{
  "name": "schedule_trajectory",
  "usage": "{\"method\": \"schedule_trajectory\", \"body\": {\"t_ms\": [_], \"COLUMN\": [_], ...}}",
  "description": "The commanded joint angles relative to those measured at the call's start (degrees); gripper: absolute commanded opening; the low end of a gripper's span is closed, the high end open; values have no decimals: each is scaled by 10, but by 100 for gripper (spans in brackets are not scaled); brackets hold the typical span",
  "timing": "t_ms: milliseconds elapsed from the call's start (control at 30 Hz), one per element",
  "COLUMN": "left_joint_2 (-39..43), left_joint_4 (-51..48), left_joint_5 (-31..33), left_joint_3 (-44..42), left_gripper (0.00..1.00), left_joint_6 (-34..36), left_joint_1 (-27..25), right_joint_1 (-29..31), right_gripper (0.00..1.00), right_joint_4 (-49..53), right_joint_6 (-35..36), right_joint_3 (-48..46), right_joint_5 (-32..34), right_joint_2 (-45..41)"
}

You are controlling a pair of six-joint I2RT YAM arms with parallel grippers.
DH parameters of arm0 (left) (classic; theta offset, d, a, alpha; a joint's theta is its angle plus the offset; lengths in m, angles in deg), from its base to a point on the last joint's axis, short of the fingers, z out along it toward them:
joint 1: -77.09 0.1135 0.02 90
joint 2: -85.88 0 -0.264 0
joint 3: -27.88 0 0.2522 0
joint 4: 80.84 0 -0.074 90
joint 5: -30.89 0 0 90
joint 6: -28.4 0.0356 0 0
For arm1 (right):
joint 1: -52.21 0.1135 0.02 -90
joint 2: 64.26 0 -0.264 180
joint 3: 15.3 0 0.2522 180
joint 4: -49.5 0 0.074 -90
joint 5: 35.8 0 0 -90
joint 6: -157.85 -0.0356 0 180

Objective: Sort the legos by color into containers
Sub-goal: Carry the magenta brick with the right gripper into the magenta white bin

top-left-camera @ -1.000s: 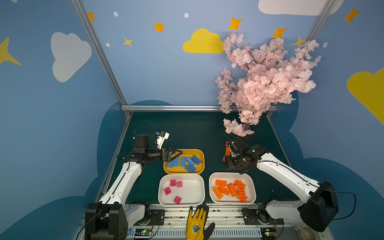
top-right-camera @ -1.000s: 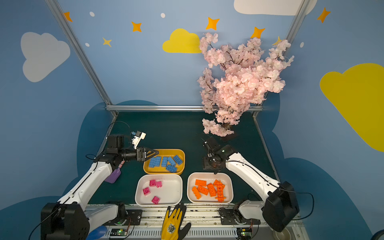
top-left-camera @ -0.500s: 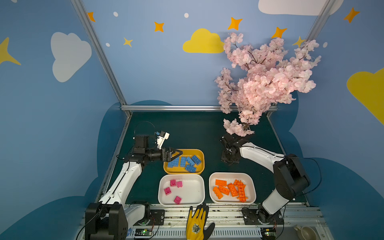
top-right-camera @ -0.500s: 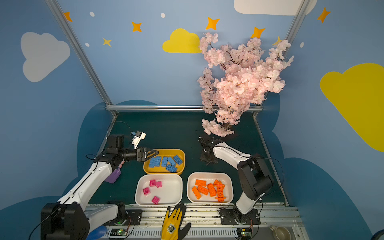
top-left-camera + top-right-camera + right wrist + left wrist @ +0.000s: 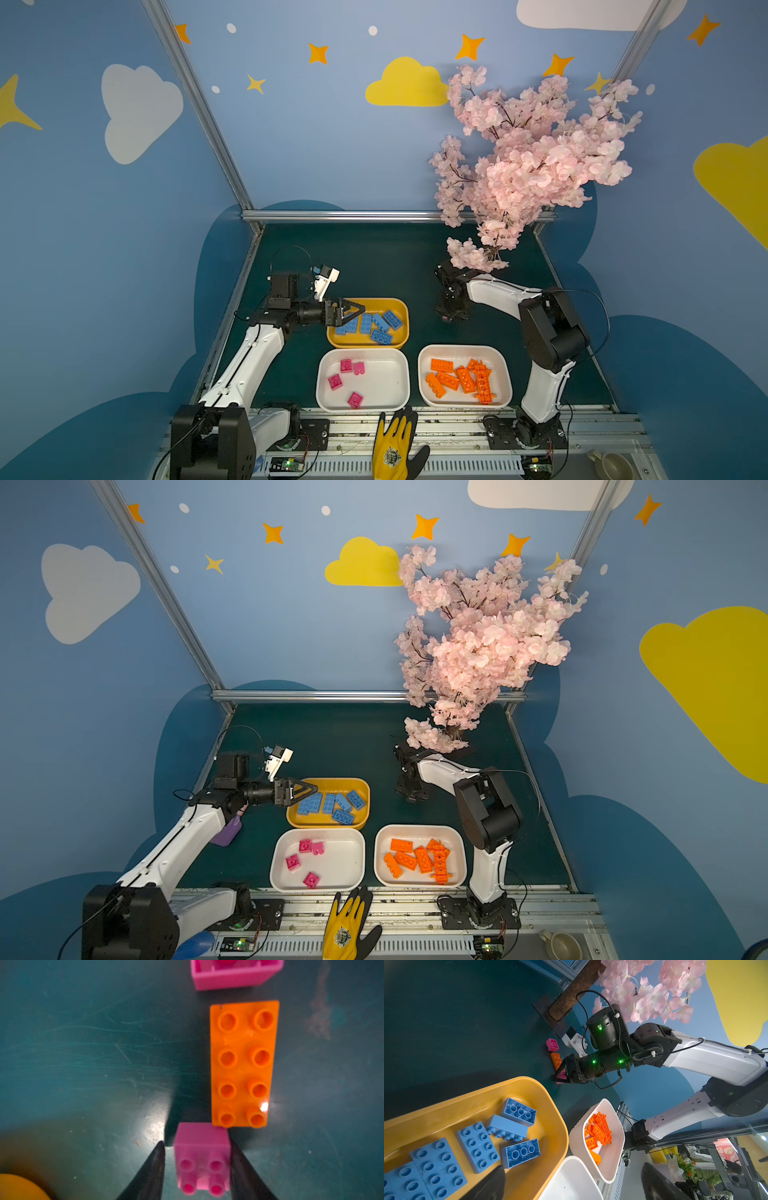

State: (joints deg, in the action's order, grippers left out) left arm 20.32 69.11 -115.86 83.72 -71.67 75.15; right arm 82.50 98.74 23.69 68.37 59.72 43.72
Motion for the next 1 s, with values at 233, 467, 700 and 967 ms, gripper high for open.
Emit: {"method": "schedule_trajectory", "body": {"t_ms": [233, 467, 700, 967], "left_joint_2": [-3, -2, -6, -16], "left_joint_4": [-12, -26, -27, -19], "left_joint_5": [-1, 5, 21, 101], "left_joint_3": [-1, 8, 16, 24], "left_gripper": [100, 100, 100, 100], "left_joint_6": [17, 22, 21, -7], "left_joint_1": [0, 0, 3, 6], "right_joint_1": [-1, 45, 173, 330], "right_gripper": [18, 15, 16, 15], "right_joint_4": [65, 118, 99, -68], "right_joint_6": [67, 180, 307, 423], "right_joint_3": [22, 10, -6, -49], "right_joint_5": [25, -2, -141, -203], "right_joint_2": [2, -104, -197, -206]}}
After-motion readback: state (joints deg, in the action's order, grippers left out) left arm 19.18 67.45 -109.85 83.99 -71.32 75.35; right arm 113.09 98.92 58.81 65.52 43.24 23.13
